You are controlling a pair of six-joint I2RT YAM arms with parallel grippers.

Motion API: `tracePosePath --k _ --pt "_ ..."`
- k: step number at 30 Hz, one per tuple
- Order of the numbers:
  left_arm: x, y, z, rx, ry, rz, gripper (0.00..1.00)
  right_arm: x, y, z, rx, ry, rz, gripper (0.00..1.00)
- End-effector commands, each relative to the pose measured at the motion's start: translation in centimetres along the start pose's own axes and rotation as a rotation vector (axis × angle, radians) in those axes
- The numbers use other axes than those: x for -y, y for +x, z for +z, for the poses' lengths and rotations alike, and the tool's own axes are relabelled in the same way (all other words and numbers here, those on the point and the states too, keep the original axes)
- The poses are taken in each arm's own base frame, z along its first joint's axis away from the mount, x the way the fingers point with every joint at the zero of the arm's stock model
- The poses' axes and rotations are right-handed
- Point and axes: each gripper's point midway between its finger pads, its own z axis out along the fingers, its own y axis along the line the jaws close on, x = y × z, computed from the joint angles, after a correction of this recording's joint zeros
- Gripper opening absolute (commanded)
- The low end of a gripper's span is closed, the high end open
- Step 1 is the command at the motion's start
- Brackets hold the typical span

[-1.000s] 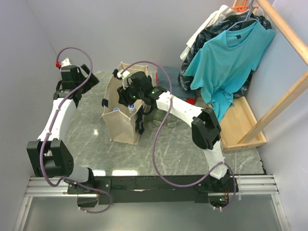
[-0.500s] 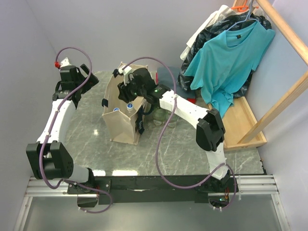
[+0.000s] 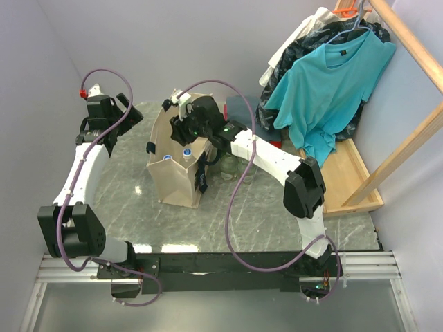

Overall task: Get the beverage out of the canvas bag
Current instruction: Take out the drink from the canvas bag.

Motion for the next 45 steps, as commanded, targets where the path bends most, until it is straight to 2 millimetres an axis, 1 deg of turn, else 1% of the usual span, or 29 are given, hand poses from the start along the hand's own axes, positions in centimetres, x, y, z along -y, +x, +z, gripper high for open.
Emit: tracePosePath --k 1,4,7,8,9,17,23,25,31,32,38,45 --pt "0.8 -1.1 -1.1 0.041 0.036 -0.01 0.96 -0.8 -12.4 -5.5 0.351 0.028 -0.082 0.0" --pt "0.9 -1.1 -1.1 0.041 0.041 -0.01 0.96 -0.5 -12.5 -5.7 0.363 0.044 -0.069 0.0" --pt "0.8 -1.2 -1.0 0.041 0.035 -0.012 0.96 -0.2 -13.3 -6.2 0.384 0.068 -0.06 0.0" --pt "0.7 -1.1 -1.0 0.041 0.032 -0.013 0.96 -0.2 -13.3 -6.3 0.378 0.069 -0.06 0.0" --pt "0.7 -1.2 -1.0 0.041 0.033 -0.014 0.96 -0.3 -14.1 -6.7 0.388 0.068 -0.067 0.0" --pt "0.7 -1.1 -1.0 0.04 0.034 -0.015 0.96 -0.4 -14.9 -7.6 0.385 0.071 -0.078 0.0" --pt "0.8 -1.1 -1.0 0.04 0.036 -0.016 0.96 -0.5 -15.8 -8.7 0.404 0.081 -0.088 0.0" --pt "0.8 -1.1 -1.0 0.039 0.035 -0.016 0.96 -0.3 -16.4 -9.3 0.418 0.09 -0.094 0.0" --pt "0.7 -1.0 -0.9 0.037 0.033 -0.017 0.96 -0.7 -17.8 -10.8 0.443 0.088 -0.113 0.0" --pt "0.8 -1.1 -1.0 0.038 0.034 -0.018 0.96 -0.8 -17.7 -10.8 0.435 0.086 -0.117 0.0" --pt "0.8 -0.9 -0.9 0.035 0.038 -0.021 0.96 -1.2 -18.6 -12.1 0.457 0.085 -0.128 0.0" --pt "0.8 -1.0 -0.8 0.037 0.039 -0.022 0.96 -2.1 -19.6 -13.7 0.477 0.068 -0.144 0.0"
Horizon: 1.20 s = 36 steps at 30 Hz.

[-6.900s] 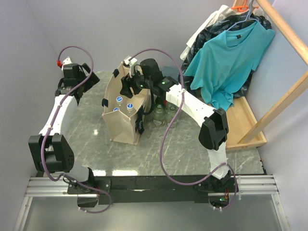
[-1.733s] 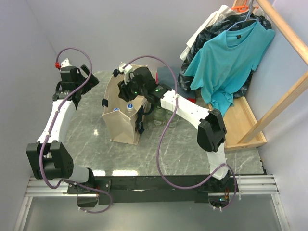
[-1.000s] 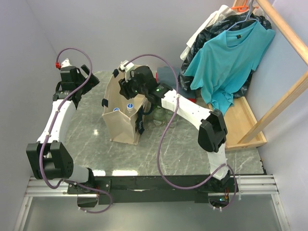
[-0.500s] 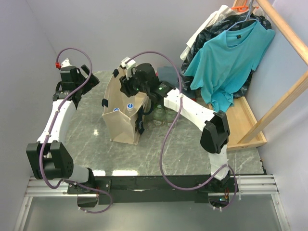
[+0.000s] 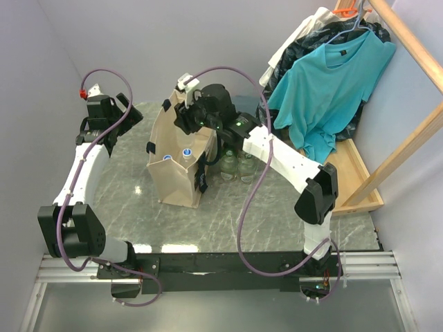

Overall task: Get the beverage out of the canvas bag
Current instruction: Take out the drink from the canvas bag.

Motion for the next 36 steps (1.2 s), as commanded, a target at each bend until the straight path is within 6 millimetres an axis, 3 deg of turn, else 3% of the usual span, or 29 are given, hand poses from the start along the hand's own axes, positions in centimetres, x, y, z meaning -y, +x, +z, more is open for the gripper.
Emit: tracePosePath --k 1,18,36 --pt "0.7 -0.9 -0.8 0.036 0.037 -0.012 0.96 -1.2 -14.2 -7.5 0.372 0.001 -0.086 0.0" --pt "1.2 -0.8 -0.8 0.027 0.06 -0.014 0.96 -3.5 -14.6 -9.2 0.302 -0.069 -0.189 0.0" --pt "1.4 -0.7 -0.9 0.025 0.072 -0.017 0.96 -3.5 -16.7 -13.0 0.399 -0.021 -0.201 0.0"
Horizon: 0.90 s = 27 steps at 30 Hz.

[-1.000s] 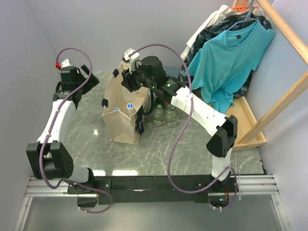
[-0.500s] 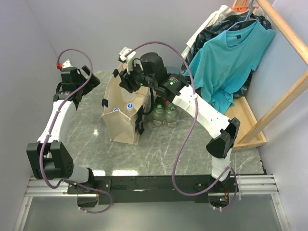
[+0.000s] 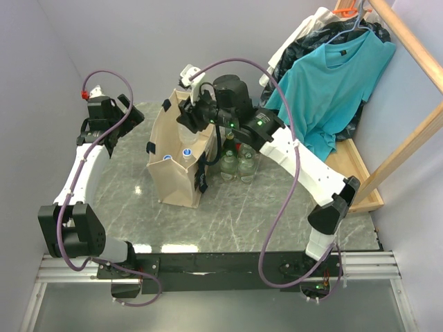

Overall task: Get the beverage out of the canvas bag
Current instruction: Take out the drink from the canvas bag, then place the drink at the center of the board.

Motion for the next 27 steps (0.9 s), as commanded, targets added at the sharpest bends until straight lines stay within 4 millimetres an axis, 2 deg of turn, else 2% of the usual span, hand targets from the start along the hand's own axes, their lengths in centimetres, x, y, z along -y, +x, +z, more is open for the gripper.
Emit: tracePosePath --k 1,9,13,27 --pt "1.2 -1.4 -1.1 0.048 0.05 -0.007 0.96 0.6 -11.0 -5.6 0.348 0.073 -0.091 0.0" --pt "1.1 -1.5 -1.2 0.054 0.049 -0.011 0.96 0.8 -11.9 -6.7 0.372 0.097 -0.104 0.0" --pt "1.2 -1.3 -1.0 0.047 0.055 -0.012 0.96 0.7 -12.7 -8.0 0.393 0.111 -0.115 0.0" --pt "1.4 -1.1 -1.0 0.044 0.068 -0.019 0.96 0.7 -13.6 -11.5 0.438 0.209 -0.159 0.0"
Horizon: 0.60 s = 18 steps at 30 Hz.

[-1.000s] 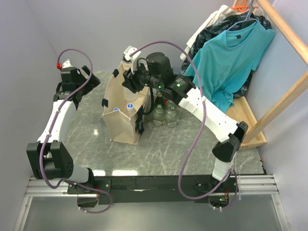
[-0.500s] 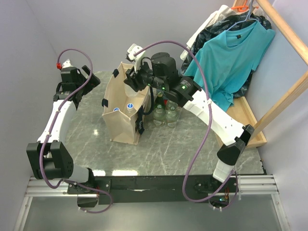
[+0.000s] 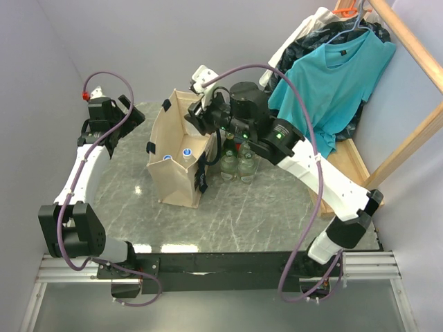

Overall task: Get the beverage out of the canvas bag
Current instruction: Place the drink at the center of the board.

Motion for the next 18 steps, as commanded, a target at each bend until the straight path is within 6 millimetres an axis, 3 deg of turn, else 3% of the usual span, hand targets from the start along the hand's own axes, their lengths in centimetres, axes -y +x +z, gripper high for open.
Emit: tracePosePath --k 1,9,18 --pt "1.3 -1.5 -1.2 0.05 0.056 -0.011 0.96 2.6 -10.8 -5.5 0.335 0.134 -0.074 0.0" --pt "1.5 -1.5 -1.3 0.051 0.062 -0.007 0.96 3.2 -11.1 -7.4 0.32 0.182 -0.003 0.0" --pt "1.7 -1.5 -1.3 0.049 0.074 -0.008 0.96 4.3 -11.1 -11.5 0.327 0.258 0.047 0.0"
